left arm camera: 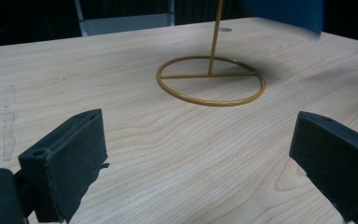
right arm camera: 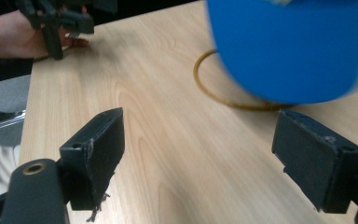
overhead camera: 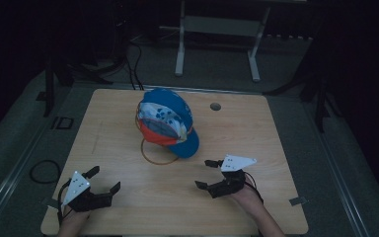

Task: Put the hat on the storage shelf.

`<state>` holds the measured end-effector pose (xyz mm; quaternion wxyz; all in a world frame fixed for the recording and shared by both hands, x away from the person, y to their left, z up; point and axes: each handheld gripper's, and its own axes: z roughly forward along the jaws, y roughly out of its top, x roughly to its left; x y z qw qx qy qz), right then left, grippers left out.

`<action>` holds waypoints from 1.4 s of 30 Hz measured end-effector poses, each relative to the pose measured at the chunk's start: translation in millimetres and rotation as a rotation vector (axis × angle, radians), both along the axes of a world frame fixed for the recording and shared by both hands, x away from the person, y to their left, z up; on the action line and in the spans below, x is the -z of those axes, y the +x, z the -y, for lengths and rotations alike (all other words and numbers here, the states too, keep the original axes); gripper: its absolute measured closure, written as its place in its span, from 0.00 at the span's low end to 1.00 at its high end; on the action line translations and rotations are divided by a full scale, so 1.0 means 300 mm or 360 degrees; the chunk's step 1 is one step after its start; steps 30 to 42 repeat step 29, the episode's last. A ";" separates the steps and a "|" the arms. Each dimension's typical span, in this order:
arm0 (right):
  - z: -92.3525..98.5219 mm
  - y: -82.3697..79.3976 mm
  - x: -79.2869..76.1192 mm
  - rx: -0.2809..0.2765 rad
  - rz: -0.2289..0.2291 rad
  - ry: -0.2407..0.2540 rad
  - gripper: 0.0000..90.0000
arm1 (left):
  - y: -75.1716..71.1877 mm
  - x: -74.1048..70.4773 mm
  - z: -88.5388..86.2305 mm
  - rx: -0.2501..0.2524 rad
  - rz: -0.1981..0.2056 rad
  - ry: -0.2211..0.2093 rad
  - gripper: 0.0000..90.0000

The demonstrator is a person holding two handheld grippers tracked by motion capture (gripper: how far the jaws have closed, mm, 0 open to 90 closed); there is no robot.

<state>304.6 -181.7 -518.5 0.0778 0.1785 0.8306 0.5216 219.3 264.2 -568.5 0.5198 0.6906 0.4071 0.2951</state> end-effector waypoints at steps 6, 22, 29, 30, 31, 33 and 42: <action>0.033 0.002 0.051 0.0011 -0.0032 -0.0016 0.19 | 0.001 0.001 0.002 0.0003 -0.0003 -0.0004 0.05; 0.129 0.001 0.111 0.0119 -0.0052 0.0022 0.19 | -0.001 0.001 0.001 0.0005 -0.0005 -0.0003 0.05; 0.131 0.004 0.118 0.0133 -0.0042 0.0009 0.19 | -0.001 0.000 0.001 0.0007 -0.0006 -0.0005 0.05; 0.131 0.004 0.118 0.0133 -0.0042 0.0009 0.19 | -0.001 0.000 0.001 0.0007 -0.0006 -0.0005 0.05; 0.131 0.004 0.118 0.0133 -0.0042 0.0009 0.19 | -0.001 0.000 0.001 0.0007 -0.0006 -0.0005 0.05; 0.131 0.004 0.118 0.0133 -0.0042 0.0009 0.19 | -0.001 0.000 0.001 0.0007 -0.0006 -0.0005 0.05; 0.131 0.004 0.118 0.0133 -0.0042 0.0009 0.19 | -0.001 0.000 0.001 0.0007 -0.0006 -0.0005 0.05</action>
